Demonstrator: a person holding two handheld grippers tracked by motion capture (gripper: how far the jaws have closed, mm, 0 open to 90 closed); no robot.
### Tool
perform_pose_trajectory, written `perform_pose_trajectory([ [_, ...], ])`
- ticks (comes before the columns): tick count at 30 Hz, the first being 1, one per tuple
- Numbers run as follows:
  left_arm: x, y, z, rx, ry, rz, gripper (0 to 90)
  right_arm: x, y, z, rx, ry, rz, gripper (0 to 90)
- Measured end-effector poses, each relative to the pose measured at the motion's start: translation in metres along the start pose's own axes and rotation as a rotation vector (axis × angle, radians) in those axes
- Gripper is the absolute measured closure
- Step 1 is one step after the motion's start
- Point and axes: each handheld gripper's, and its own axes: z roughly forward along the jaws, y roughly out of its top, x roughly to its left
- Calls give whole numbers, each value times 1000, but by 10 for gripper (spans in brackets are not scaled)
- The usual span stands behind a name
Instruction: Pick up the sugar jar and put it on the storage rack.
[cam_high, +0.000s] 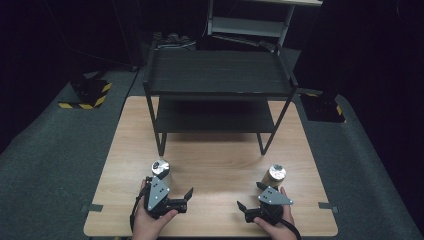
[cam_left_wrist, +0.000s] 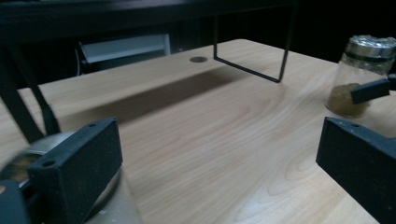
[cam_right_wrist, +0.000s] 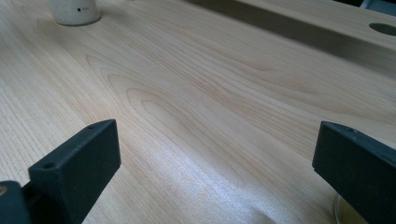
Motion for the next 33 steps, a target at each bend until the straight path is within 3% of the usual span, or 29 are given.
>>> perform_pose_trajectory([
  [6, 5, 3, -1, 12, 42, 23, 5, -1, 0, 0, 2, 6, 3, 8],
  [18, 20, -1, 1, 22, 132, 1, 6, -3, 0, 0, 1, 11, 7, 8],
  [33, 35, -14, 13, 71, 150, -66, 6, -4, 2, 1, 13, 16, 24, 8],
])
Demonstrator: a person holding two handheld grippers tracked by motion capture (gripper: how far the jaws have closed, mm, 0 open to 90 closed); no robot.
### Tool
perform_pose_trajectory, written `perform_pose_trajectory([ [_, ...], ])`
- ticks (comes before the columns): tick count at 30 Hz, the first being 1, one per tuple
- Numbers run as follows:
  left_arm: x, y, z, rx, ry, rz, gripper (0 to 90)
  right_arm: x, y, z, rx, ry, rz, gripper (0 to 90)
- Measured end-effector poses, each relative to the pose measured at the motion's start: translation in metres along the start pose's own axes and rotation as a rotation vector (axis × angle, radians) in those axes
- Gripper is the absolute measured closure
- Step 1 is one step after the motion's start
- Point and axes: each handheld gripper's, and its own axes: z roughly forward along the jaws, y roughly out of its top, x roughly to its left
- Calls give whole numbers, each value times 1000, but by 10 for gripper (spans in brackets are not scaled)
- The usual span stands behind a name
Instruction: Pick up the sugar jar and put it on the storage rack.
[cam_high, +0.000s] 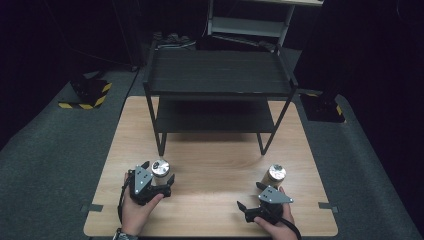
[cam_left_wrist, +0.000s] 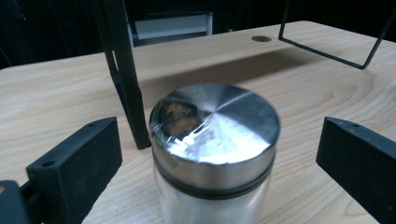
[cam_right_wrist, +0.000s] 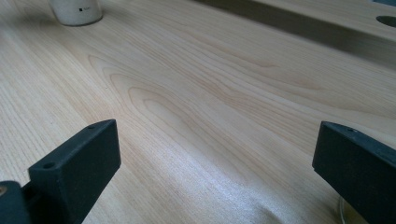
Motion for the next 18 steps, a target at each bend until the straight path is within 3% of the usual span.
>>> perform_pose_trajectory([
  [6, 2, -2, 3, 6, -7, -9, 32, -1, 1, 0, 4, 6, 1, 8],
  [18, 5, -3, 6, 1, -16, -18, 217, -3, 1, 0, 4, 12, 7, 8],
])
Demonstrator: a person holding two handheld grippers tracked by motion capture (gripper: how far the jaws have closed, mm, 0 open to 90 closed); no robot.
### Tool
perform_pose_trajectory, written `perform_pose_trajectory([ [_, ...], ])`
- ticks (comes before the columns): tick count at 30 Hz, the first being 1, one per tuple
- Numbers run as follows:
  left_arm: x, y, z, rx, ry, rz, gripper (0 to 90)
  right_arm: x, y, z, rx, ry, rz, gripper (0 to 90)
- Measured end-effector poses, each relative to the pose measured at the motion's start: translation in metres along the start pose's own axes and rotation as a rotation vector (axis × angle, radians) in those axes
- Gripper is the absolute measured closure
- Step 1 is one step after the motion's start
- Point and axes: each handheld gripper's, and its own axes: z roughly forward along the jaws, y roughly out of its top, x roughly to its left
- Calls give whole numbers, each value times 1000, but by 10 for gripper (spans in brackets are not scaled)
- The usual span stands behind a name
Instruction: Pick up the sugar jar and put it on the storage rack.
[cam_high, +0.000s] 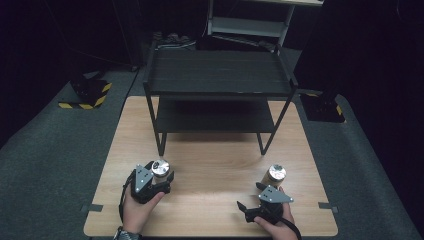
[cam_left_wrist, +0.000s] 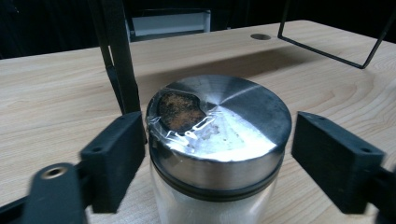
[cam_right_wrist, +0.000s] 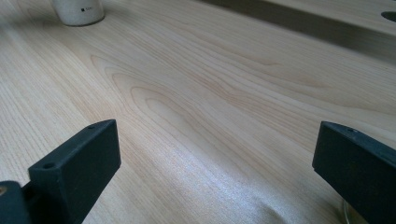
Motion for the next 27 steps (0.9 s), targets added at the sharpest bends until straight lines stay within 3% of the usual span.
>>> perform_pose_trajectory([
  [12, 3, -9, -2, -33, -2, -19, 315, 0, 0, 0, -2, -1, 8, 8],
  [27, 3, -12, -3, -46, -4, -27, 326, -1, -1, -1, -3, -1, 9, 8],
])
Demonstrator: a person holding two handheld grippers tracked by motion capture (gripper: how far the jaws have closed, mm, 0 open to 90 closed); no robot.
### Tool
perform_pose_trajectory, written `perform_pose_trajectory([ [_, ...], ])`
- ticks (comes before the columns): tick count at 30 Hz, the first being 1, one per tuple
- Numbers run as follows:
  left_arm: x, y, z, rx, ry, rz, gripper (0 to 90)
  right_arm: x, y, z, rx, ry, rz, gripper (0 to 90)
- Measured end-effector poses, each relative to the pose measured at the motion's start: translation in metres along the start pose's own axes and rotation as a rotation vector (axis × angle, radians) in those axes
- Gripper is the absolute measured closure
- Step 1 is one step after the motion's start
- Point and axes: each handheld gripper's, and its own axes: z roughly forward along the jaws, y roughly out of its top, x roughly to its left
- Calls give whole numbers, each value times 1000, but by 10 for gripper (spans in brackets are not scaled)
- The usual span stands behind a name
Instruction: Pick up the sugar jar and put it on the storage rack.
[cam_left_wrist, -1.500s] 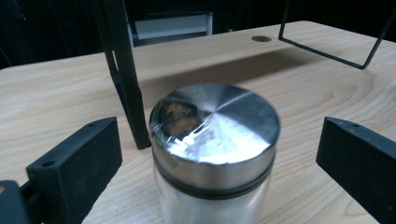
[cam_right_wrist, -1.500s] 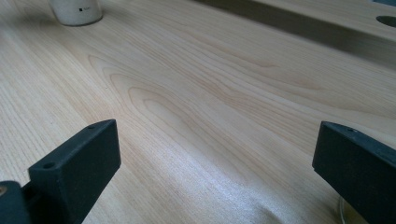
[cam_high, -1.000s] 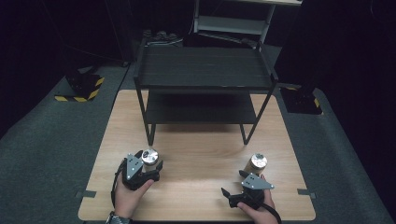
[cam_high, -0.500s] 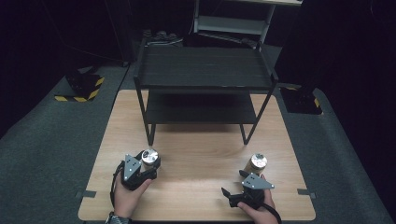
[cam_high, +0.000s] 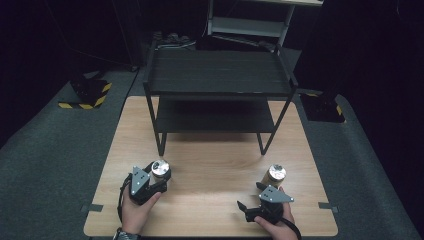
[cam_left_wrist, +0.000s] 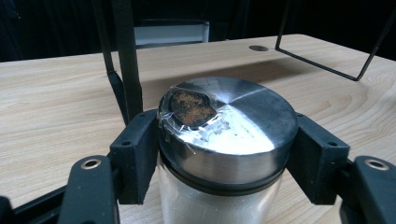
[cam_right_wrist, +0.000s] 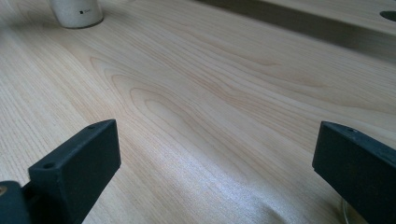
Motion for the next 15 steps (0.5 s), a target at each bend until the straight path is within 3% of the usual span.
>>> perform_pose_trajectory([
  [15, -2, 11, -1, 5, -14, 11, 327, -1, 0, 0, -1, 5, 3, 8],
])
